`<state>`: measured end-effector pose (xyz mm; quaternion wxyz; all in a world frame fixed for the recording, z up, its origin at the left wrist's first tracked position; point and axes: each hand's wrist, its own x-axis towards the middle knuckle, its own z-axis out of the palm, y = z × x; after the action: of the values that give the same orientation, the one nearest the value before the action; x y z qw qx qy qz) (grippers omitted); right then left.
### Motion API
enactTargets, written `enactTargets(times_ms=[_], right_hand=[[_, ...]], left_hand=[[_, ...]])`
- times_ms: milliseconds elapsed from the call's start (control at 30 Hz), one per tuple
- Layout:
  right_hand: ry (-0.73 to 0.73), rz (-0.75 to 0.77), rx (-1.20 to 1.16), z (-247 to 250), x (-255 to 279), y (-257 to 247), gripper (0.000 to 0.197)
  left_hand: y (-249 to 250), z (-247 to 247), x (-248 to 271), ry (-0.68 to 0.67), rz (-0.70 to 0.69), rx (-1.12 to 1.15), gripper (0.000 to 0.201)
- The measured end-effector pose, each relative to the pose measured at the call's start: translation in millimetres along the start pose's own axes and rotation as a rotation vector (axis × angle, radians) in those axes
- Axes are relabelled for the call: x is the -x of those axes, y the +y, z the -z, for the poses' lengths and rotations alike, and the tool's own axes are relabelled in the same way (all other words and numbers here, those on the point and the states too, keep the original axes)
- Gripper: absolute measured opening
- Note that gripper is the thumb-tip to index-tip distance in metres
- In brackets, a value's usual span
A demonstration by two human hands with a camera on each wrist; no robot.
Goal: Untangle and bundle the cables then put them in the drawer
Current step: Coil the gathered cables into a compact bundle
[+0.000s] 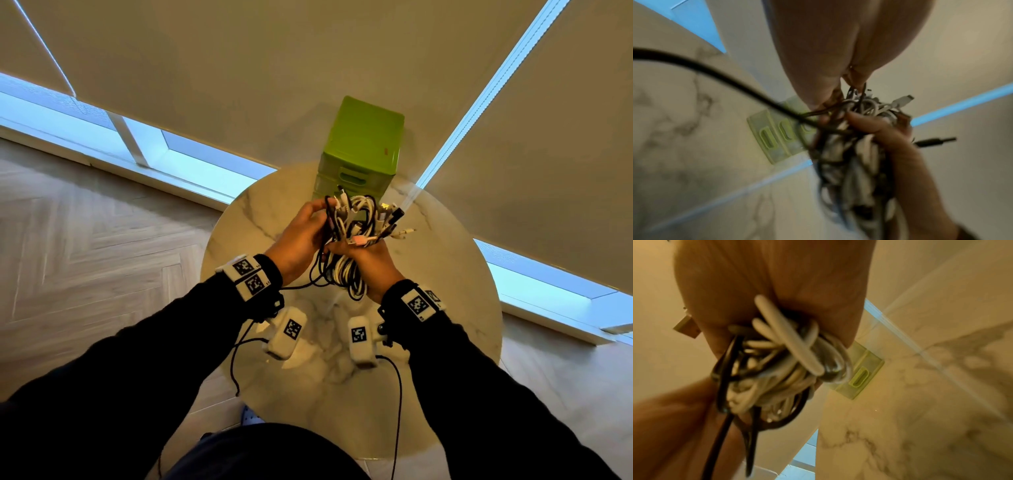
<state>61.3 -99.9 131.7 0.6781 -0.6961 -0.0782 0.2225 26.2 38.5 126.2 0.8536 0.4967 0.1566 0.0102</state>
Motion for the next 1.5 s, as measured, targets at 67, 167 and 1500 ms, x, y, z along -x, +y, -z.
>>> enactTargets(times_ms=[67,167,1500], right_hand=[[-0.009,-0.017,-0.012,3.0,0.0,-2.3,0.033],[-0.038,-0.008,0.035,7.8,0.4,-2.5,0.034],[-0.284,-0.300,-0.626,13.7,3.9,-30.5,0.018]], left_hand=[[-4.9,6.4,3.2,-0.029,-0.091,-0.126,0.029],[-8.5,6.7,11.1,-0.034,-0.134,-0.172,0.031],[-39.9,34.5,46.4,-0.291,-0.253,-0.946,0.028]])
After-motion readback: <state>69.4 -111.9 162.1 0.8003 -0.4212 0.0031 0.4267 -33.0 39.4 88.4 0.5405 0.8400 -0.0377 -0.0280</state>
